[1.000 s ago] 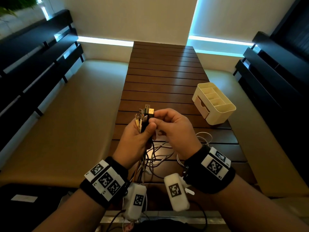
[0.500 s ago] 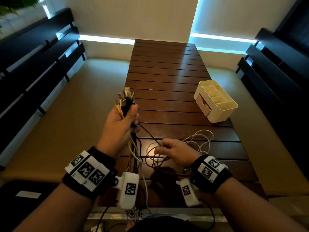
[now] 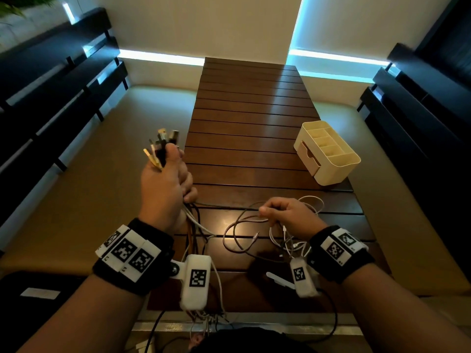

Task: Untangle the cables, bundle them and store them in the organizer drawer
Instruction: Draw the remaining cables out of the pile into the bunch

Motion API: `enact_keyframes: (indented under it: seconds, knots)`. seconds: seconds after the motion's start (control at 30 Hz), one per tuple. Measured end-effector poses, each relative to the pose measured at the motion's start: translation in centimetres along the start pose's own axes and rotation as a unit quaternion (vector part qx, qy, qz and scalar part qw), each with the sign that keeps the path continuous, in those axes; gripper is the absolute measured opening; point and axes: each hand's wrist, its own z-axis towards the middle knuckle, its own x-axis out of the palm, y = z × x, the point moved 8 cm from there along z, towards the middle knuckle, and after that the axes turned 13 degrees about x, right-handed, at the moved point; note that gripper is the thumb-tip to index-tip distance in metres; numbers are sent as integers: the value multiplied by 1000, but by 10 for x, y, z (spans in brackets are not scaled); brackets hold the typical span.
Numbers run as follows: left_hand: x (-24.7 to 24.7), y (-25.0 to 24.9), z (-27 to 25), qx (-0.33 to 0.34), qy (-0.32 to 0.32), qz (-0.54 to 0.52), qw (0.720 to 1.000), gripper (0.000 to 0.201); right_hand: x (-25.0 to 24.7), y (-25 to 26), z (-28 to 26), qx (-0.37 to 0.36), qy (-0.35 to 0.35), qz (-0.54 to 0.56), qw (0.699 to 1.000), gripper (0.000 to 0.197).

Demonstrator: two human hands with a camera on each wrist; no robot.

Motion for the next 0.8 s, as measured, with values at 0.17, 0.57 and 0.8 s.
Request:
enact_keyframes:
  seconds: [0.17, 0.57, 0.8]
  knots:
    - [21, 10, -11, -17, 146, 100, 984, 27, -6, 52, -17, -95, -50, 42, 993, 15]
    - [12, 10, -7, -44, 161, 109, 980, 20, -15, 87, -20, -146, -78, 18, 986, 9]
    - [-30, 10, 3, -61, 118, 104, 986, 31, -30, 19, 2, -23, -110, -40, 993, 11]
